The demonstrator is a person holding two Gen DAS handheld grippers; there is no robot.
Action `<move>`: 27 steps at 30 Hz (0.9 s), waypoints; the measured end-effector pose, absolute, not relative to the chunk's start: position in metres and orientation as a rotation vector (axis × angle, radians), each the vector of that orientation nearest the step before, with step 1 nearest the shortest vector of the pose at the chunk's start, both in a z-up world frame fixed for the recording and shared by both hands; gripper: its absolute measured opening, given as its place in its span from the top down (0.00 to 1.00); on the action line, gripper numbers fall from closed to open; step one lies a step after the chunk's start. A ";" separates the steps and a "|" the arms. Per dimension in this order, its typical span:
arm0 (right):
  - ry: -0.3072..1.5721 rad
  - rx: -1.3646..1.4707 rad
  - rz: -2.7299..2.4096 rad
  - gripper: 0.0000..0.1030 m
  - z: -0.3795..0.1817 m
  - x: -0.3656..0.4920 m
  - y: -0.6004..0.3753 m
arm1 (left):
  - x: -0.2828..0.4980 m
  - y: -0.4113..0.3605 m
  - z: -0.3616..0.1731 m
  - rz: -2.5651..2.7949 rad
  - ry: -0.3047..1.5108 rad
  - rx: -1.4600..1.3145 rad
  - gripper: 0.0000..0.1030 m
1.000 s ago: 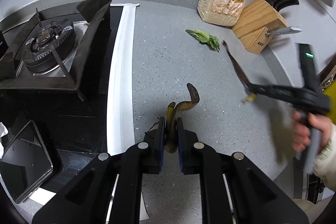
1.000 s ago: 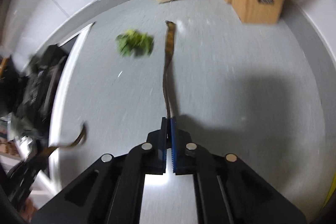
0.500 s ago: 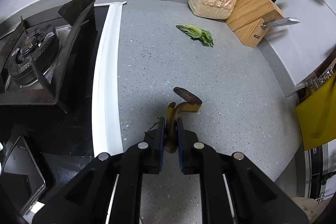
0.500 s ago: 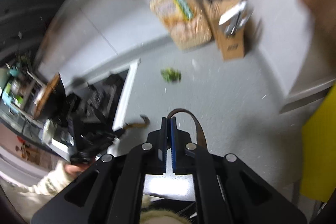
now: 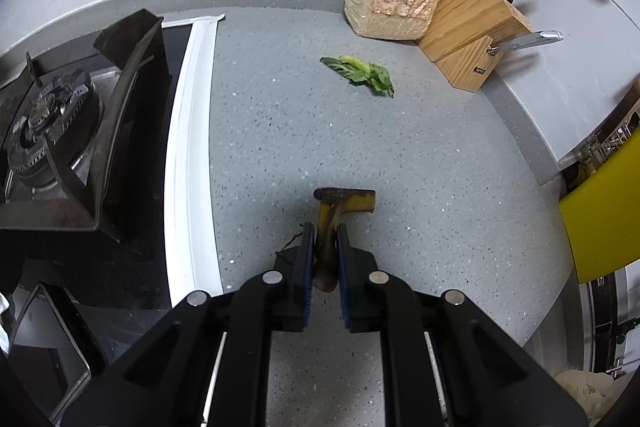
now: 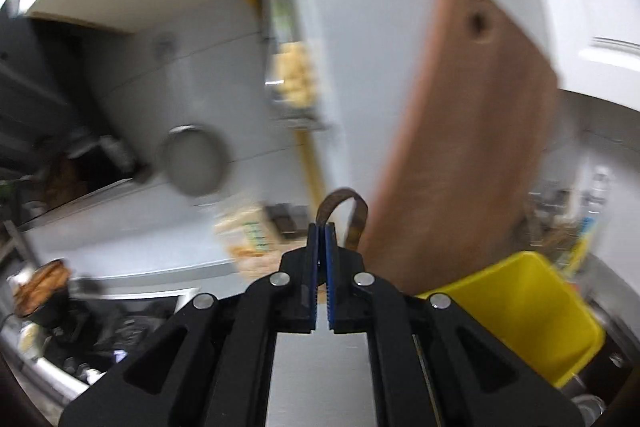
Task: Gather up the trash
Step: 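Carry the peel strip to the yellow bin and open the right tool, then carry the banana peel to the yellow bin and open the left tool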
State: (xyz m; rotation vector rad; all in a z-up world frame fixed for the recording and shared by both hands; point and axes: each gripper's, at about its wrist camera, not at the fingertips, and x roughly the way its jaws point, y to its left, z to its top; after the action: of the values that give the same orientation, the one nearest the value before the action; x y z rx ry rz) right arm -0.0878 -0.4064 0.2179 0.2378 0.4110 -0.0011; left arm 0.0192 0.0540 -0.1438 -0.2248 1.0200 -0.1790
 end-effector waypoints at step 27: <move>0.491 0.220 -0.491 0.16 0.167 -0.079 -0.458 | 0.025 -0.026 0.004 -0.330 0.749 -0.008 0.88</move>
State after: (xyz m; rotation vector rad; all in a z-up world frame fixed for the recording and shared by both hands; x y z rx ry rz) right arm -0.0790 -0.4582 0.1672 0.2205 0.4909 -0.4906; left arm 0.0246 -0.0259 0.0041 -0.0081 0.7492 -0.3300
